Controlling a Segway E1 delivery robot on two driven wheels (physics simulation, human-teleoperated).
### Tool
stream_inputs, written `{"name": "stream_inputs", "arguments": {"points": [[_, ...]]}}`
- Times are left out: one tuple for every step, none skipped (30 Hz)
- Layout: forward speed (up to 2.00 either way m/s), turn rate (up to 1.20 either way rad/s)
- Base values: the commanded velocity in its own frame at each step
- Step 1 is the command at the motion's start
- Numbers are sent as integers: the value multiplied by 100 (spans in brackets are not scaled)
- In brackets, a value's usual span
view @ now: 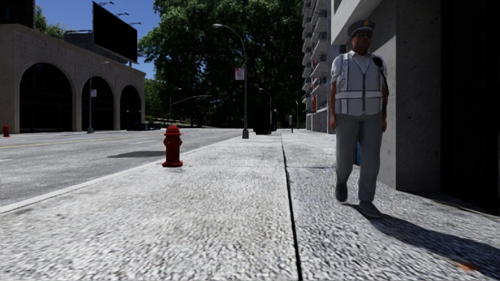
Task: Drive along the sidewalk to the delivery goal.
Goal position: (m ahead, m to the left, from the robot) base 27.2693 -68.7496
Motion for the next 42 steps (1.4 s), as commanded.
{"name": "stream_inputs", "arguments": {"points": [[200, 0], [200, 0], [200, 0], [200, 0], [200, 0], [200, 0], [200, 0], [200, 0], [200, 0], [200, 0], [200, 0], [200, 0], [200, 0], [200, 0], [200, 0], [200, 0], [200, 0], [200, -19], [200, -19], [200, -38], [200, -51], [200, -54], [200, -54], [200, -55], [200, -55], [200, -55], [200, -55], [200, -55], [200, -55], [200, -55], [200, -55], [200, -55], [200, -55], [200, -55], [200, -55], [200, -55], [200, -55], [200, -55], [200, -54], [200, -49], [200, -1], [200, -1]]}}
